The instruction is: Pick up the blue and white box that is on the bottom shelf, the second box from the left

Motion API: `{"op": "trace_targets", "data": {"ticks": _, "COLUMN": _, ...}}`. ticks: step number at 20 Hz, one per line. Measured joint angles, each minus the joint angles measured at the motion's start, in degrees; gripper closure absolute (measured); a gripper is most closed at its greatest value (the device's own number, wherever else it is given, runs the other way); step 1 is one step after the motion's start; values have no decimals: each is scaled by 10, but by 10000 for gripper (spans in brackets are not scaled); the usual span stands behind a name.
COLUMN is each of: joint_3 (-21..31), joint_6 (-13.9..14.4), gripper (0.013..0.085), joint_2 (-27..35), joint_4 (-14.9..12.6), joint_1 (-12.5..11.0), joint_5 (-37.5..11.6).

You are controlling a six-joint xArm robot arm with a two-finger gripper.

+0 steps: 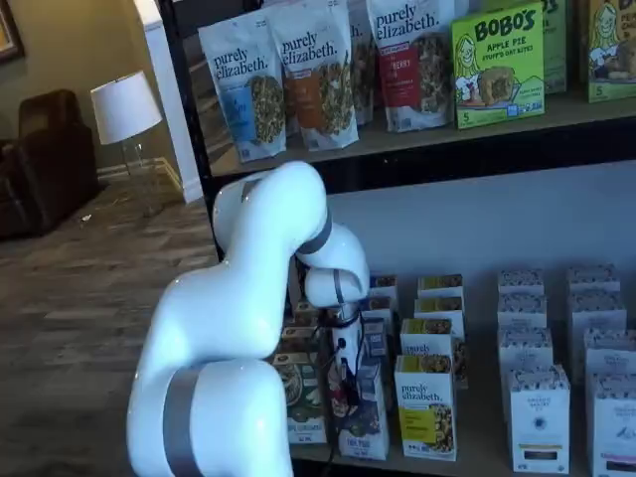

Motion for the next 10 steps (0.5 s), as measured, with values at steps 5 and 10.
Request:
{"op": "trace_targets", "data": {"ticks": 5, "joint_3": 6, "joint_6": 2, "gripper": 330, "joint_2": -3, "joint_4": 0, "joint_1": 2, "joint_5": -5}}
{"op": "trace_targets", "data": {"ticks": 10, "joint_3": 11, "joint_6": 1, "gripper": 370, "joint_2": -6, "joint_4": 1, "joint_1": 2, "joint_5": -8}}
